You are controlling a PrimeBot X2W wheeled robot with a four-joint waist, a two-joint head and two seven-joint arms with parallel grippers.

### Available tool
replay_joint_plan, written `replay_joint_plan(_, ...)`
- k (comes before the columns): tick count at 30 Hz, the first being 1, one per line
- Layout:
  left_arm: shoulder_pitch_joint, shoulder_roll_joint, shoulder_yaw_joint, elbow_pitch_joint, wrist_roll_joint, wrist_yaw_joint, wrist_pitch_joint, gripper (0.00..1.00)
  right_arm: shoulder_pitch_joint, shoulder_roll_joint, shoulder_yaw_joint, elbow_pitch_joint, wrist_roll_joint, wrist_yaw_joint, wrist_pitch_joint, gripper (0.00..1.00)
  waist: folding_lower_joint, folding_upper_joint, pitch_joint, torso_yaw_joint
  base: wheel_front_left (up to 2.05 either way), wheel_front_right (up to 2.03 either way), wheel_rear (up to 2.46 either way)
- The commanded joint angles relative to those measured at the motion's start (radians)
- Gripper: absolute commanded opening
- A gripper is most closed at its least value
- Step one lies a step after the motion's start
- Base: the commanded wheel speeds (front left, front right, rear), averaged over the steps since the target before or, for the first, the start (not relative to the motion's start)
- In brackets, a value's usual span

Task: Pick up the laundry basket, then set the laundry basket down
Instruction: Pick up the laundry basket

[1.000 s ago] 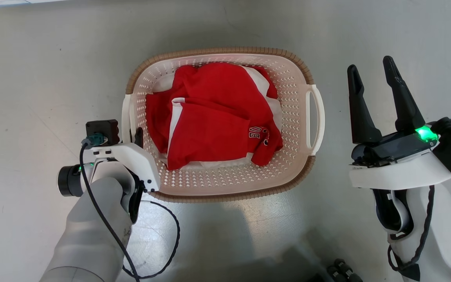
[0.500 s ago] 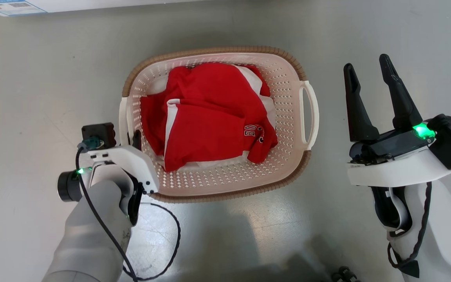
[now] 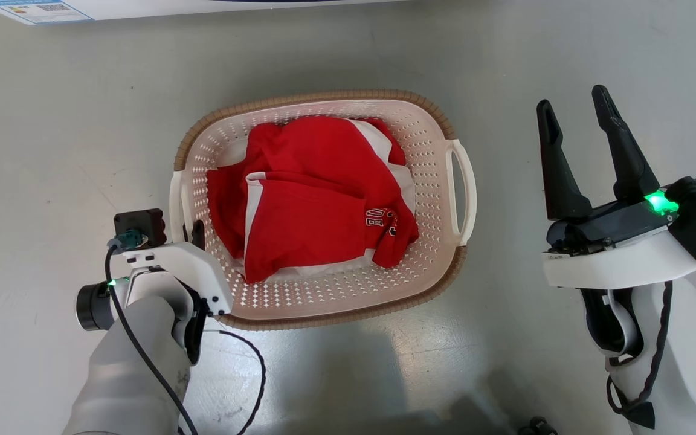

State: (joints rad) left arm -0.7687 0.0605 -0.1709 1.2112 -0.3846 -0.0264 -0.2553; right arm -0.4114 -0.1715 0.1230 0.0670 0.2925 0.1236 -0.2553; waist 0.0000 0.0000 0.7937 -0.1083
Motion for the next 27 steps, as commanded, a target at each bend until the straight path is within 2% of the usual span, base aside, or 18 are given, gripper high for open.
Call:
replay_joint_plan(1,0.029,0.021,0.021,-0.007,0.006,0.005,-0.006,0.0,0.033,-0.002,0.016,-0.022,0.008,0.007,-0.006,1.0,0.0,0.0,0.001,0.001,0.0,0.0,0.0)
replay_joint_plan(4,0.024,0.021,0.018,-0.001,0.014,0.006,-0.006,0.01,0.032,-0.006,0.015,-0.022,0.009,0.007,-0.006,1.0,0.0,0.0,0.002,0.004,0.0,0.0,0.0)
replay_joint_plan(6,0.021,0.02,0.018,0.004,0.017,0.008,-0.006,0.73,0.032,-0.008,0.015,-0.02,0.01,0.007,-0.006,1.0,0.0,0.0,0.001,0.006,0.0,0.0,0.0)
replay_joint_plan(7,0.02,0.018,0.018,0.009,0.018,0.011,-0.006,1.0,0.034,-0.009,0.016,-0.018,0.008,0.007,-0.006,1.0,0.0,0.0,-0.003,0.007,0.0,0.0,0.0)
replay_joint_plan(16,0.046,0.017,0.039,-0.011,0.018,0.03,-0.006,1.0,0.04,-0.008,0.02,0.002,0.008,0.007,-0.006,1.0,0.0,0.0,-0.051,0.014,0.0,0.0,0.0)
replay_joint_plan(27,0.132,0.032,0.097,-0.215,0.062,0.025,-0.006,1.0,0.052,0.015,0.022,0.042,0.019,0.007,-0.006,1.0,0.0,0.0,-0.165,0.014,0.0,0.0,0.0)
